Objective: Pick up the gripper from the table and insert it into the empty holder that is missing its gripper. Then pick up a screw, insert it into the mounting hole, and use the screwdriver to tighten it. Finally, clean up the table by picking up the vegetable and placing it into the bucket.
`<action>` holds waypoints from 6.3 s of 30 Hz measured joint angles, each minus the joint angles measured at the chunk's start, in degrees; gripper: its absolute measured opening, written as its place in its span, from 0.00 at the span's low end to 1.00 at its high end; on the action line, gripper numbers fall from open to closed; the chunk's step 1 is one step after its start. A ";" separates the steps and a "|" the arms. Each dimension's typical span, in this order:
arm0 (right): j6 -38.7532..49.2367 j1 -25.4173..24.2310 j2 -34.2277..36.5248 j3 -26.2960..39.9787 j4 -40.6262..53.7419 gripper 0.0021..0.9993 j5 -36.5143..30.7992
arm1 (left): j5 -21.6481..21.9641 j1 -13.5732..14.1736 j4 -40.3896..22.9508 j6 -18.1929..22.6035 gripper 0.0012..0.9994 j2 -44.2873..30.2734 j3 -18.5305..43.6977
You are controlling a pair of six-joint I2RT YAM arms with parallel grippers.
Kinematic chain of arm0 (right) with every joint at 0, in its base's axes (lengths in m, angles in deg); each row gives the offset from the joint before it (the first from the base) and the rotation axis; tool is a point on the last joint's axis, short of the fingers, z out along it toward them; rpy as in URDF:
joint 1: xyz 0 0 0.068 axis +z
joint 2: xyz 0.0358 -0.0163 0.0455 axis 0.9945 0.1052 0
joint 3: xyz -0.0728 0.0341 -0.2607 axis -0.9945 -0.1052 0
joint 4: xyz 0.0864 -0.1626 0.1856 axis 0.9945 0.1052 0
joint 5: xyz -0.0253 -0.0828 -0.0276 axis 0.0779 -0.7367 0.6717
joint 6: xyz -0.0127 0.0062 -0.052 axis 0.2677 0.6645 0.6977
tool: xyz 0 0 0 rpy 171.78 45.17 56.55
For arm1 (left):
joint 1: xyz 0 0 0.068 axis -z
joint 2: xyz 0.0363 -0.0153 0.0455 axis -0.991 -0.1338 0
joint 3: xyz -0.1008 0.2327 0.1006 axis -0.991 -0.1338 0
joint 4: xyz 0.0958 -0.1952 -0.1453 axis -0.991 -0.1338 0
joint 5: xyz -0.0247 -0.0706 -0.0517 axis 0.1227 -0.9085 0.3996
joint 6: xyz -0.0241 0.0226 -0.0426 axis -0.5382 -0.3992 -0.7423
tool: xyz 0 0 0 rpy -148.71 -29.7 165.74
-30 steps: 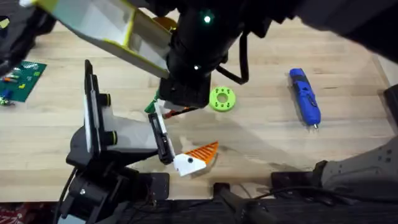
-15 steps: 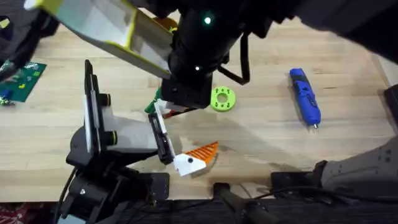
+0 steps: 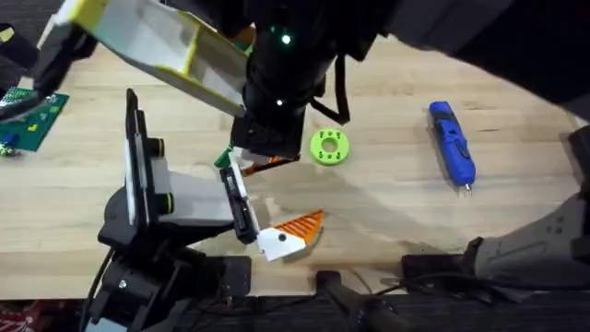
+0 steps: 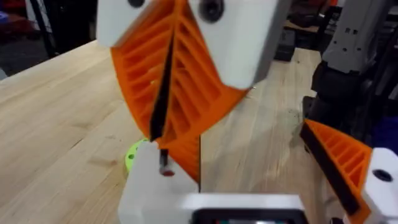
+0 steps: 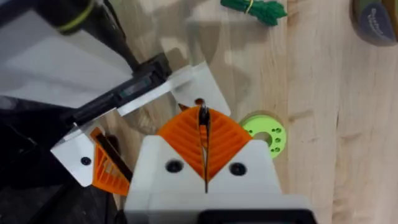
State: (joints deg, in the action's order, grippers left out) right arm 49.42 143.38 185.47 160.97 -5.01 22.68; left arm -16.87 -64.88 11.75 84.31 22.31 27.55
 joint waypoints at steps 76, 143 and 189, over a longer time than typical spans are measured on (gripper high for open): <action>0.28 -0.47 0.00 0.00 0.14 0.01 2.59 | 0.01 0.00 0.00 0.01 0.99 0.00 0.00; 0.04 -0.99 2.71 0.11 3.73 1.00 2.70 | 0.04 0.00 0.00 0.00 0.99 -0.02 0.00; -18.01 -57.54 -30.16 -15.15 11.43 1.00 -1.97 | 0.04 0.00 0.00 0.00 0.99 -0.02 0.00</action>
State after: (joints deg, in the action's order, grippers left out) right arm 31.41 85.84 155.31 145.82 6.42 20.71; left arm -16.82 -64.88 11.75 84.31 22.29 27.55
